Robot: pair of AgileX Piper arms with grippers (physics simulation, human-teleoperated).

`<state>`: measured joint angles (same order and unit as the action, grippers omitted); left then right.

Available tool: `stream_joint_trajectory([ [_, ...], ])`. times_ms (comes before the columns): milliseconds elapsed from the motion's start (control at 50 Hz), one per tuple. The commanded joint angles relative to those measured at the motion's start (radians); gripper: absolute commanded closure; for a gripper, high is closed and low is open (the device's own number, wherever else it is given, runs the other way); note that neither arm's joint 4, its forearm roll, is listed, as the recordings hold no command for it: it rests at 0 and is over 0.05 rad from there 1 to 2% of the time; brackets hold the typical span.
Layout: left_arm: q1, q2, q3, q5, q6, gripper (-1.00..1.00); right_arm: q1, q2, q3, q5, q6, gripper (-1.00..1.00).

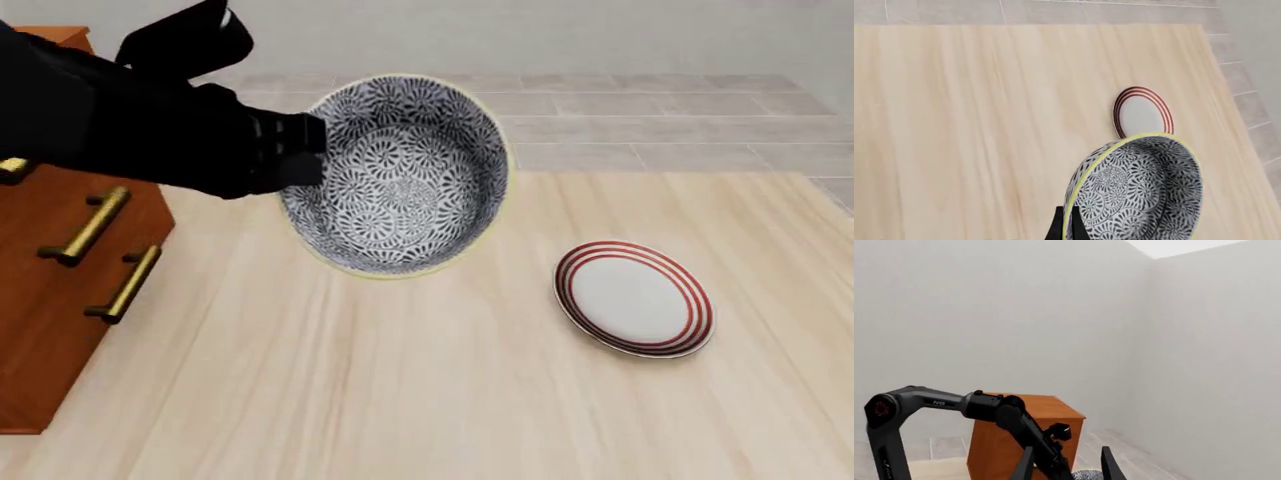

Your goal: Put the bowl on top of the cabinet.

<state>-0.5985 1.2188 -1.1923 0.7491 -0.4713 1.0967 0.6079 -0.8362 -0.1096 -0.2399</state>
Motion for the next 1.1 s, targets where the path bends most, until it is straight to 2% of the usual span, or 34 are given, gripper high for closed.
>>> stream_joint_trajectory([
  [20, 0.043, 0.003, -0.088, 0.084, 0.044, 1.0, 0.004, -0.025, 0.028, -0.023, -0.087, -1.0],
  [140, 0.062, 0.005, -0.137, 0.117, 0.061, 1.0, -0.001, -0.028, 0.035, -0.024, -0.108, -1.0],
  [420, 0.121, 0.004, -0.227, 0.209, 0.114, 1.0, 0.01, -0.027, 0.043, -0.027, -0.117, -1.0],
  [540, 0.128, 0.002, -0.243, 0.243, 0.132, 1.0, 0.01, -0.023, 0.049, -0.031, -0.128, -1.0],
  [620, 0.171, -0.001, -0.266, 0.274, 0.168, 1.0, 0.004, -0.026, 0.05, -0.028, -0.129, -1.0],
  [800, 0.211, -0.018, -0.273, 0.3, 0.184, 1.0, -0.005, -0.021, 0.055, -0.029, -0.127, -1.0],
  [860, 0.238, -0.02, -0.289, 0.321, 0.209, 1.0, -0.009, -0.019, 0.06, -0.035, -0.13, -1.0],
  [1100, 0.312, -0.015, -0.424, 0.408, 0.248, 1.0, -0.016, -0.004, 0.069, -0.044, -0.133, -1.0],
])
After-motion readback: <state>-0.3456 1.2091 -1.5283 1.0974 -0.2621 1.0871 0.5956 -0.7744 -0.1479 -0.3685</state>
